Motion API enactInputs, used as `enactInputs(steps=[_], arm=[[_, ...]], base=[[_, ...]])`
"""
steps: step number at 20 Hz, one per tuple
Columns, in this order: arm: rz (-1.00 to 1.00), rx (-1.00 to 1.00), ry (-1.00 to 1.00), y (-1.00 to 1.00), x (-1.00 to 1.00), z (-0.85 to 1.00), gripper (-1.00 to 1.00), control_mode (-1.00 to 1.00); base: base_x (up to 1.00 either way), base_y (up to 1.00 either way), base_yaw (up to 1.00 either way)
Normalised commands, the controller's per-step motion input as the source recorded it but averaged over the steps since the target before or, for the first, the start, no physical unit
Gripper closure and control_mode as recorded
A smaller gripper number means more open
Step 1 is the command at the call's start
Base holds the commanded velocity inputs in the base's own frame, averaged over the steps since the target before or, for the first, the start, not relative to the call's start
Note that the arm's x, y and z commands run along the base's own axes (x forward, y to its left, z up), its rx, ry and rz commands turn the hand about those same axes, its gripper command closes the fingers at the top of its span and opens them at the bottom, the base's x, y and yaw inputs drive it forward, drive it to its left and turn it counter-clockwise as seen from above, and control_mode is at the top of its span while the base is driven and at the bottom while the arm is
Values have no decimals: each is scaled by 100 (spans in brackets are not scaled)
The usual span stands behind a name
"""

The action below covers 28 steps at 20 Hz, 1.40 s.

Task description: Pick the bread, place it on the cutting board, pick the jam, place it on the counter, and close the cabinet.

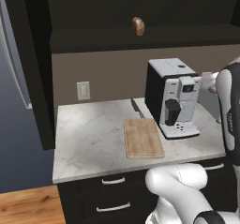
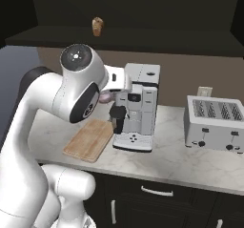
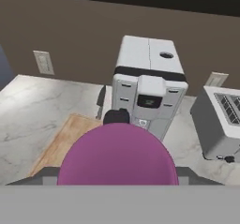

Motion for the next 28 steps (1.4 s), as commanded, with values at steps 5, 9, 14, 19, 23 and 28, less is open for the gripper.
enactInputs(steps=[5,9,14,19,23,28], arm=[[0,0,4,45,-15,-27,100,-100],[3,0,6,62,-3,-26,100,-100],[5,0,6,63,0,-27,100,-100],[6,4,5,54,0,-24,100,-100],[7,10,4,49,0,-23,100,-100],[7,10,4,46,0,-28,100,-100]], base=[[0,0,0],[0,0,0],[0,0,0],[0,0,0],[0,0,0],[0,0,0]])
